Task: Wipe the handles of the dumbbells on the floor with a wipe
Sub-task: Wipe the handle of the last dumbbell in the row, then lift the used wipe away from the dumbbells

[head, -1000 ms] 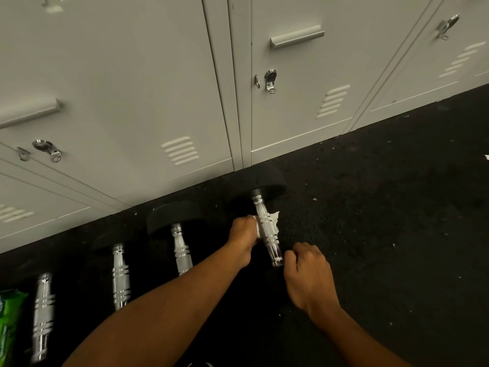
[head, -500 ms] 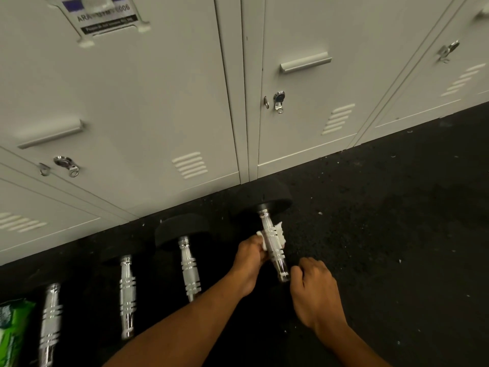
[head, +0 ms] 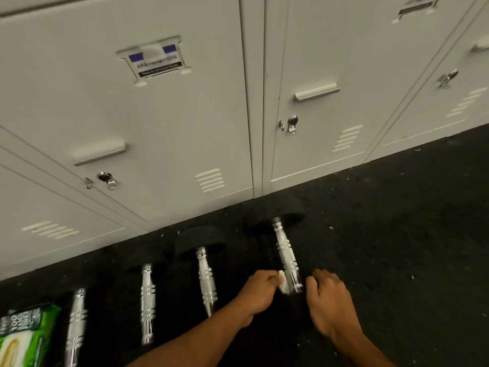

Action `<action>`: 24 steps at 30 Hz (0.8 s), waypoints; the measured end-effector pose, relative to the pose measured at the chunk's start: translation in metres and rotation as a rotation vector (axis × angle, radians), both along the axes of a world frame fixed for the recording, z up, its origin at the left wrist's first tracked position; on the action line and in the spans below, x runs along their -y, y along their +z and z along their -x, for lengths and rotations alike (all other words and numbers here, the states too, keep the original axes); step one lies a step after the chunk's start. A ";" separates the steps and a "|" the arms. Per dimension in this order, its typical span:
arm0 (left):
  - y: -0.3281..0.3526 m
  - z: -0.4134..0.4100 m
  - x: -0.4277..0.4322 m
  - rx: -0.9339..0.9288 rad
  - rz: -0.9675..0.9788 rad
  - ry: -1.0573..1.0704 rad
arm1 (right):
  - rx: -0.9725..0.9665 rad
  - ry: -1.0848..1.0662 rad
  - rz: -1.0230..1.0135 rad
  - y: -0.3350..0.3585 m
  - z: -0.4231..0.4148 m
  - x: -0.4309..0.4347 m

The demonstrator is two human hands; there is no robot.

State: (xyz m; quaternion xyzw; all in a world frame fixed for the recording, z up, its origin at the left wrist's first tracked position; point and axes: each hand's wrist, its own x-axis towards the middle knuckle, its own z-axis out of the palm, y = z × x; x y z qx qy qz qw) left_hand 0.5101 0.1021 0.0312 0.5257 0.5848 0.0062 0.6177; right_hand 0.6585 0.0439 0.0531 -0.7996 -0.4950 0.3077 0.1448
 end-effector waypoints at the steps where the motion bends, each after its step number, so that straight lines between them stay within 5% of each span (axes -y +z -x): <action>1: 0.007 0.002 0.000 -0.026 -0.061 -0.037 | 0.001 0.001 0.014 0.000 -0.001 0.000; 9: 0.077 0.028 -0.009 -0.229 -0.647 -0.217 | 0.089 0.175 0.117 0.041 0.003 -0.019; 24: 0.249 0.209 -0.030 -0.626 -1.380 -0.312 | 0.183 0.538 -0.322 0.221 0.161 -0.096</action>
